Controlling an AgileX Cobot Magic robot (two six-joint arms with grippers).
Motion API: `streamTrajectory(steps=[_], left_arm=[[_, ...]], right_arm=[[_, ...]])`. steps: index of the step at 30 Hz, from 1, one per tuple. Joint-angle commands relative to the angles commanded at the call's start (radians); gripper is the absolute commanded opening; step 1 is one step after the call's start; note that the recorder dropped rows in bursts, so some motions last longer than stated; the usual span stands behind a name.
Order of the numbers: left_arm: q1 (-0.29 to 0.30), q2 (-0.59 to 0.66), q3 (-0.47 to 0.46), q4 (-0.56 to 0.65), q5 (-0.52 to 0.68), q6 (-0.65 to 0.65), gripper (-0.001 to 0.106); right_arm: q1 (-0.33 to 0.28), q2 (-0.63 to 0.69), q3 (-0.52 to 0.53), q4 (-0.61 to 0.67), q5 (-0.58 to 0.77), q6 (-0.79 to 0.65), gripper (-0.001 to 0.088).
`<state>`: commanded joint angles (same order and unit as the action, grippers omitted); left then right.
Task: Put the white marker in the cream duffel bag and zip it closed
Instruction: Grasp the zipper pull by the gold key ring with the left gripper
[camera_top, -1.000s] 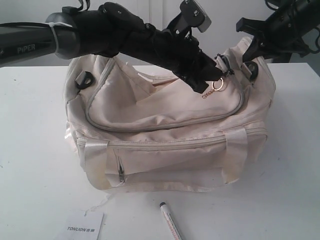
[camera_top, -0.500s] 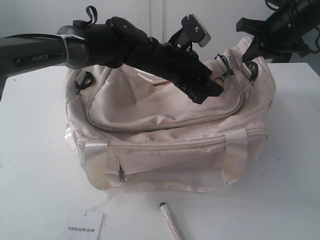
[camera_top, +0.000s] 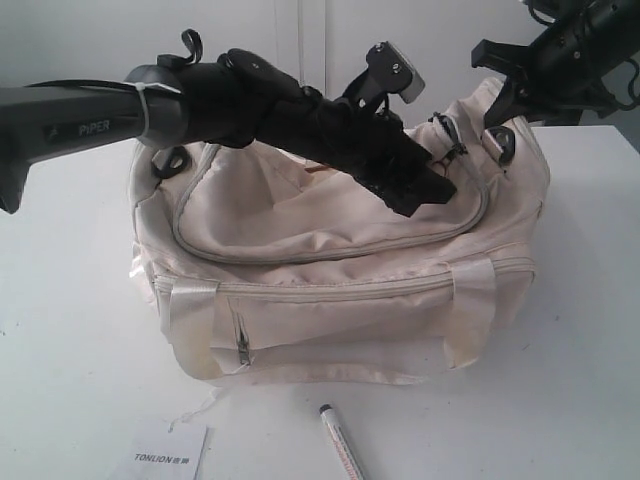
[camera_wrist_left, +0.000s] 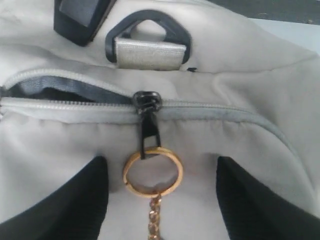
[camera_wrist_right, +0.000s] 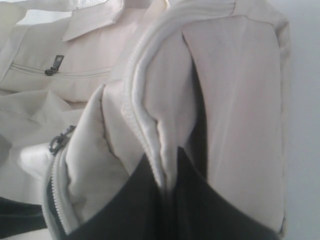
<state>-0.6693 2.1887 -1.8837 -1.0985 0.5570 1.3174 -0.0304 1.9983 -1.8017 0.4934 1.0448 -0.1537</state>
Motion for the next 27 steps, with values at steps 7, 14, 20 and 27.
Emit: streamTrajectory(steps=[7, 14, 20, 27], left_arm=[[-0.018, 0.000, 0.000, 0.000, -0.011, 0.025, 0.057], [-0.018, 0.000, 0.000, 0.023, -0.015, 0.022, 0.037], [-0.018, 0.000, 0.000, 0.034, -0.007, 0.011, 0.000], [-0.018, -0.013, 0.000, 0.034, 0.148, -0.117, 0.000]], right_arm=[[0.000, 0.000, 0.000, 0.000, 0.007, 0.000, 0.0000], [0.000, 0.000, 0.000, 0.002, 0.007, 0.000, 0.0000], [0.000, 0.000, 0.000, 0.002, 0.012, 0.000, 0.0000], [0.000, 0.000, 0.000, 0.002, 0.012, 0.000, 0.0000]])
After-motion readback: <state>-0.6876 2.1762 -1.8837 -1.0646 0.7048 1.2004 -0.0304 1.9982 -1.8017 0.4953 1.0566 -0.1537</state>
